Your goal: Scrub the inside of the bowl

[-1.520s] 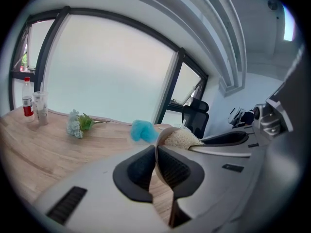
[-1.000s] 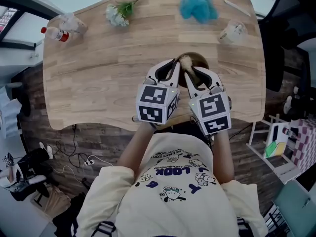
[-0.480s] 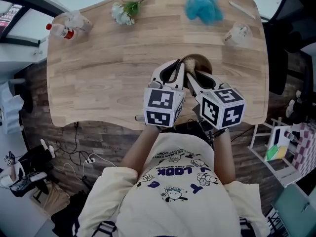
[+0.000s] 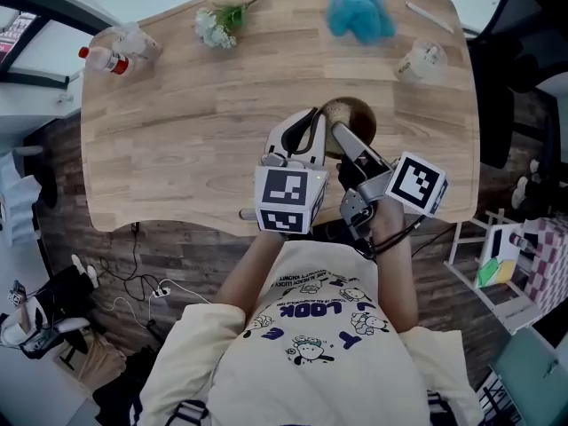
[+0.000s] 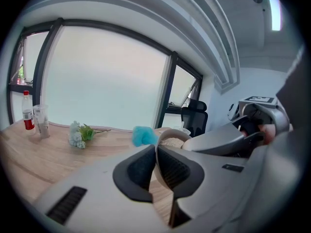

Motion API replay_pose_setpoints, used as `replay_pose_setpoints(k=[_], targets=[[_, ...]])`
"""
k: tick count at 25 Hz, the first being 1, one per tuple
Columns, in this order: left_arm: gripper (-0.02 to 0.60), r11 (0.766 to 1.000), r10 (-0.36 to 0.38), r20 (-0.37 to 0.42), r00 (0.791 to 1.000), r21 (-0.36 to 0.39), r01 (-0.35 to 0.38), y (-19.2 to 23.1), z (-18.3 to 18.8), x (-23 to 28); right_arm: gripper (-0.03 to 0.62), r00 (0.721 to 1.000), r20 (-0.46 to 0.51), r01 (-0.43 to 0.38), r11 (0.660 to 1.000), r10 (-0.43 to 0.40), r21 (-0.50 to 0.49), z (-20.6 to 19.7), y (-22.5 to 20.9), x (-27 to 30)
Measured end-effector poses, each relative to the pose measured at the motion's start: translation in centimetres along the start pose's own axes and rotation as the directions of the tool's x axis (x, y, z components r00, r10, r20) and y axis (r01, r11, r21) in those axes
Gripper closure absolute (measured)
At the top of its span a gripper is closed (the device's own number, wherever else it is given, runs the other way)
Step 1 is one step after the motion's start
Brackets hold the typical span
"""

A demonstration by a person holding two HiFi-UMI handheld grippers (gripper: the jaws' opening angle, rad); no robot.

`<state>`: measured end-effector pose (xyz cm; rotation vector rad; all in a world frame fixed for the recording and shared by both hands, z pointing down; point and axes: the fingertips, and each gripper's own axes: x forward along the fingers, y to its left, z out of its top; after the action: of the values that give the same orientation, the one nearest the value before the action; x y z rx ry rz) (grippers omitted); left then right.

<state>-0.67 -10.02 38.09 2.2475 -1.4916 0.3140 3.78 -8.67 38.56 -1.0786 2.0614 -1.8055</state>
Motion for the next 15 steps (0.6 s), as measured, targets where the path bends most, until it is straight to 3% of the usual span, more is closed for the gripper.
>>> replay_pose_setpoints(k=[3, 6, 10, 15], targets=[[0.534, 1.0, 0.0, 0.004, 1.0, -0.002, 0.0, -0.17, 0.04, -0.02, 0.523, 0.999, 0.049, -0.03, 0.987, 0.022, 0.16, 0.17, -0.75, -0.28], [0.533, 1.0, -0.002, 0.003, 1.0, -0.008, 0.002, -0.26, 0.0, -0.11, 0.523, 0.996, 0.08, -0.044, 0.982, 0.03, 0.183, 0.23, -0.9, -0.37], [0.532, 1.0, 0.004, -0.008, 1.0, -0.017, -0.004, -0.08, -0.31, -0.35, 0.525, 0.999, 0.012, 0.04, 0.996, -0.039, -0.074, -0.15, -0.75, -0.08], [0.529, 1.0, 0.001, -0.007, 1.0, -0.028, -0.001, -0.02, -0.12, -0.62, 0.525, 0.982, -0.043, 0.158, 0.916, -0.186, -0.368, -0.6, -1.18, 0.17]])
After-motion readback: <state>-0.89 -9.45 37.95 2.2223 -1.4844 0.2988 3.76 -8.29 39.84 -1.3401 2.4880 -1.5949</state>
